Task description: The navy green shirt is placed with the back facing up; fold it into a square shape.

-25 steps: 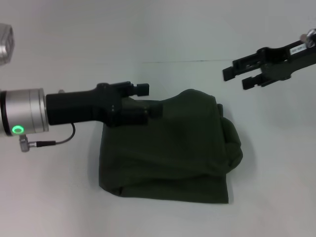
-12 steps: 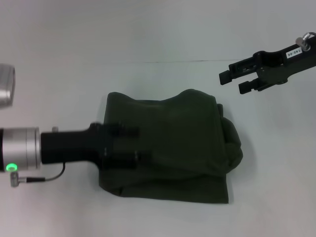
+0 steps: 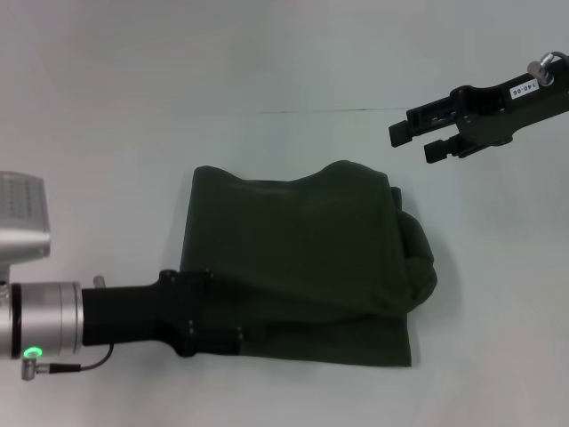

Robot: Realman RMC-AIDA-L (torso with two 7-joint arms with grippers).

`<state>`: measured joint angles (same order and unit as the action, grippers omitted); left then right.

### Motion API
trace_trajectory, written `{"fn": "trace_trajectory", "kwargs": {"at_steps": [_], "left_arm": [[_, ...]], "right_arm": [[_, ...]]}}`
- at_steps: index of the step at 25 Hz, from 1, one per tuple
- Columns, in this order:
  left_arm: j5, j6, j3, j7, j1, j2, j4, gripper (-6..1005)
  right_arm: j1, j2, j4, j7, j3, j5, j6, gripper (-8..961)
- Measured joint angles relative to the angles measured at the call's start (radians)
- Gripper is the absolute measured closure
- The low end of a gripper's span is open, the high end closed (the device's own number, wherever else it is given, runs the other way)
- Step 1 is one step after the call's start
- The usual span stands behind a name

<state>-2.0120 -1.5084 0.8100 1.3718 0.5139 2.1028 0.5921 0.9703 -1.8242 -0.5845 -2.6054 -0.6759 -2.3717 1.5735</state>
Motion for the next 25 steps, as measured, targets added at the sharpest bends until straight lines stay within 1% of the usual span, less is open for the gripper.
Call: {"fn": "trace_trajectory", "kwargs": {"at_steps": [3,8,13,20,23,25], "left_arm": [[-0.015,0.002,0.001,-0.011,-0.005,0.001,0.000,141],[-0.027,0.060,0.003,-0.093,-0.024,0.026,0.005,142],[-0.028,0.095,0.003,-0.164,-0.020,0.042,0.010,150],[-0.031,0.144,0.003,-0.258,-0.019,0.057,0.010,159],[-0.031,0.162,0.003,-0.281,-0.023,0.058,0.008,170],[-0.031,0.172,0.003,-0.288,-0.024,0.058,0.008,201]], "right_arm": [[-0.003,0.000,0.001,0.000,0.000,0.004,-0.009,88],[-0.007,0.001,0.015,0.000,0.001,0.006,-0.030,88],[-0.009,0.004,0.026,-0.005,0.001,0.007,-0.042,88],[-0.013,0.007,0.026,-0.013,0.002,0.006,-0.048,88],[-0.014,0.007,0.026,-0.013,0.003,0.006,-0.050,88],[-0.014,0.007,0.026,-0.013,0.003,0.006,-0.052,88]]}}
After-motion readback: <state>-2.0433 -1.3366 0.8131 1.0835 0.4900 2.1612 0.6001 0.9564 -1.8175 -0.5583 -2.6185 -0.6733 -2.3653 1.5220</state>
